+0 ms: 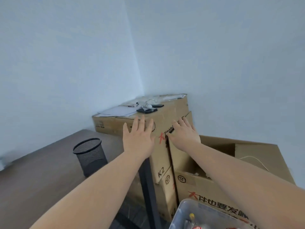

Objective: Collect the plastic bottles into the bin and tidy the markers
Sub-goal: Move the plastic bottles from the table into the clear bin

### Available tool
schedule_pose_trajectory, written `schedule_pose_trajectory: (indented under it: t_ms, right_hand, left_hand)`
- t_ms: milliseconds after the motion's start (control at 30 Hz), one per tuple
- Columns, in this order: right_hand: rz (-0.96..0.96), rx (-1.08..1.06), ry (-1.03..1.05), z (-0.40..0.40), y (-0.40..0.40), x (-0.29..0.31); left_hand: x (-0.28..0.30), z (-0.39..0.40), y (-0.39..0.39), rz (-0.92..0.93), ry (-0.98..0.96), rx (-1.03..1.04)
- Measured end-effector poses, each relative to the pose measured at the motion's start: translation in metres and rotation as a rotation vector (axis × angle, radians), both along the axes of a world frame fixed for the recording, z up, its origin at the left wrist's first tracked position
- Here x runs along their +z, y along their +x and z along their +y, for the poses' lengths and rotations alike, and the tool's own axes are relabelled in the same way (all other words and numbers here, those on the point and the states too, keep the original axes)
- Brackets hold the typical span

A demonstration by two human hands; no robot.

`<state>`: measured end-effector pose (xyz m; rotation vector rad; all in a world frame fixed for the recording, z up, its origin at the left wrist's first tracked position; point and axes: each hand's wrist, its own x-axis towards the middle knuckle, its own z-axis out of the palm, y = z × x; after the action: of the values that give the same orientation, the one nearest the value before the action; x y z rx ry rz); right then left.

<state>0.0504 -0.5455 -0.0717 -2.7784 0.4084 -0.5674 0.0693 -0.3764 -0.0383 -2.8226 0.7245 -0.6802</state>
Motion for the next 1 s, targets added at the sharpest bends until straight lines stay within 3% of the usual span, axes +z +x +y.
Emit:
schedule_pose_trajectory:
  t_ms: [267,700,1000]
  right_hand:
    - [-0.097,0.287,-0.106,0.149,0.012,0.064]
    - [-0.129,0.700,-0.183,0.396,0.031,0.055]
    - [-0.079,0.895,-0.180,0.510,0.050,0.041]
  left_hand:
    - [0.040,0.154,-0.020,-0.115,-0.022,0.282]
    - [0.026,0.402,-0.071,-0.098,-0.065,0.753]
    - [0.014,0.499,-0.079,-0.071,-0.120,0.916]
